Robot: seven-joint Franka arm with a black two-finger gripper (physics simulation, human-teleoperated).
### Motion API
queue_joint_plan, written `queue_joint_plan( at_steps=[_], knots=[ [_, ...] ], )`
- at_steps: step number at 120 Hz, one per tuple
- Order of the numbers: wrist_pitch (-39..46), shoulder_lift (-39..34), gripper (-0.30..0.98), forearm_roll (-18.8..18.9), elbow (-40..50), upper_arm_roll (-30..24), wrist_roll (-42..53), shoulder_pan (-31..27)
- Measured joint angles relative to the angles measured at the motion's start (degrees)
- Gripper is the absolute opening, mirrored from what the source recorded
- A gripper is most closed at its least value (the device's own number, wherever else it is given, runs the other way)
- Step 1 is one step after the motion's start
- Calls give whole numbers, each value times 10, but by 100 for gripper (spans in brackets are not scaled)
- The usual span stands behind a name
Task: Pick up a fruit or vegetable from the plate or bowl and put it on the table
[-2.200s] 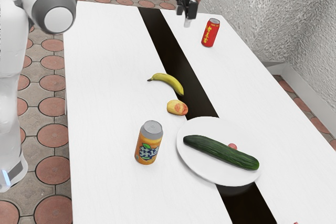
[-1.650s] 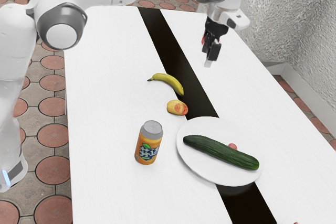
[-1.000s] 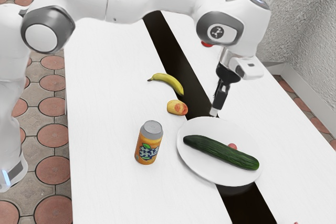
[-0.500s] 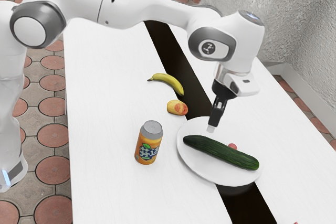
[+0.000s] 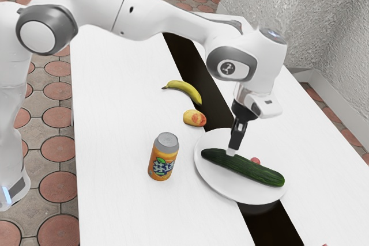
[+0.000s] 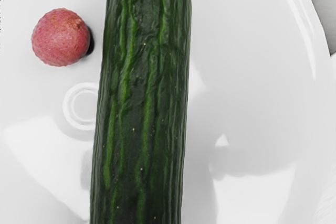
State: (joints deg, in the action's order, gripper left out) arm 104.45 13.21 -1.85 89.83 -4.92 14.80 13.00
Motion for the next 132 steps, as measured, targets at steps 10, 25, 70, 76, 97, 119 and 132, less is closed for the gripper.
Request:
queue_joint_plan(
  at_steps=[10, 25, 70, 76, 97, 119, 132],
  knots=[
    [4, 2, 66, 0, 5, 0, -1, -3],
    [9, 9, 66, -1, 9, 1, -3, -8],
    [25, 27, 66, 0, 8, 1, -5, -11],
    [27, 29, 66, 0, 8, 1, -5, -12],
    [33, 38, 66, -1, 8, 1, -5, -15],
    [38, 48, 66, -1, 7, 1, -6, -13],
    [42, 51, 66, -1, 6, 1, -6, -12]
  ],
)
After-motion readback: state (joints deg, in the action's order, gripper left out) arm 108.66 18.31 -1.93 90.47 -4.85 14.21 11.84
